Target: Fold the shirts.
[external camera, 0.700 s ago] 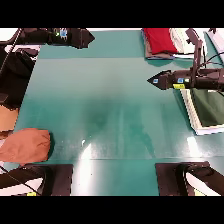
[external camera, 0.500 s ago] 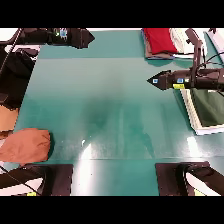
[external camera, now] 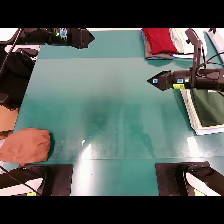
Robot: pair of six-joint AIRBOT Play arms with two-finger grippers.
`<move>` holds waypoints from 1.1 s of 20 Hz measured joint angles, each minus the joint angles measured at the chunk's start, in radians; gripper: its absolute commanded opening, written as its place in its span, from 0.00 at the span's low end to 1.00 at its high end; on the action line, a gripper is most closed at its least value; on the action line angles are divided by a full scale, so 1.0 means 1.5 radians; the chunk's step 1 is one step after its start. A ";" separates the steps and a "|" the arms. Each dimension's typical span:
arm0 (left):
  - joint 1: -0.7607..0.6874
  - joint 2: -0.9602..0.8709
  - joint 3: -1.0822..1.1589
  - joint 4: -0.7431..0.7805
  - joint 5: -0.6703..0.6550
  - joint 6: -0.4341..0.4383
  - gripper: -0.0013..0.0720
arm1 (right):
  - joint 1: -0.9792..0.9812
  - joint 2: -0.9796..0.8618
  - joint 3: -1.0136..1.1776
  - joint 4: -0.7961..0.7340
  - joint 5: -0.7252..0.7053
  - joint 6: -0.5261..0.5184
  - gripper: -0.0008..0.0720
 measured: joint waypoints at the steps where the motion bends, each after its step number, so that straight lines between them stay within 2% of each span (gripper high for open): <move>1: 0.000 0.000 0.000 -0.001 0.001 0.000 0.05 | 0.000 0.000 0.000 0.000 0.000 0.000 0.03; 5: 0.018 0.011 0.000 0.014 -0.007 -0.002 0.05 | 0.000 0.000 0.000 0.000 0.005 0.000 0.03; 9: 0.109 0.059 -0.017 0.074 -0.158 -0.004 0.05 | 0.000 0.000 0.000 0.000 0.010 0.000 0.03; 12: 0.201 0.139 -0.114 0.134 -0.255 -0.011 0.05 | 0.000 0.000 0.000 0.000 0.013 0.000 0.03; 15: 0.275 0.235 -0.279 0.206 -0.301 -0.037 0.06 | 0.000 0.000 0.000 0.000 0.015 0.000 0.03; 16: 0.295 0.263 -0.345 0.237 -0.313 -0.042 0.29 | 0.000 0.000 0.000 0.000 0.015 0.000 0.03; 17: 0.310 0.285 -0.405 0.265 -0.321 -0.047 0.74 | 0.000 0.000 0.000 0.000 0.015 0.000 0.03; 18: 0.323 0.305 -0.466 0.298 -0.329 -0.051 0.94 | 0.000 0.000 0.000 0.000 0.015 0.000 0.03; 22: 0.347 0.337 -0.651 0.403 -0.315 -0.093 0.94 | 0.000 0.000 0.000 0.000 0.016 0.000 0.03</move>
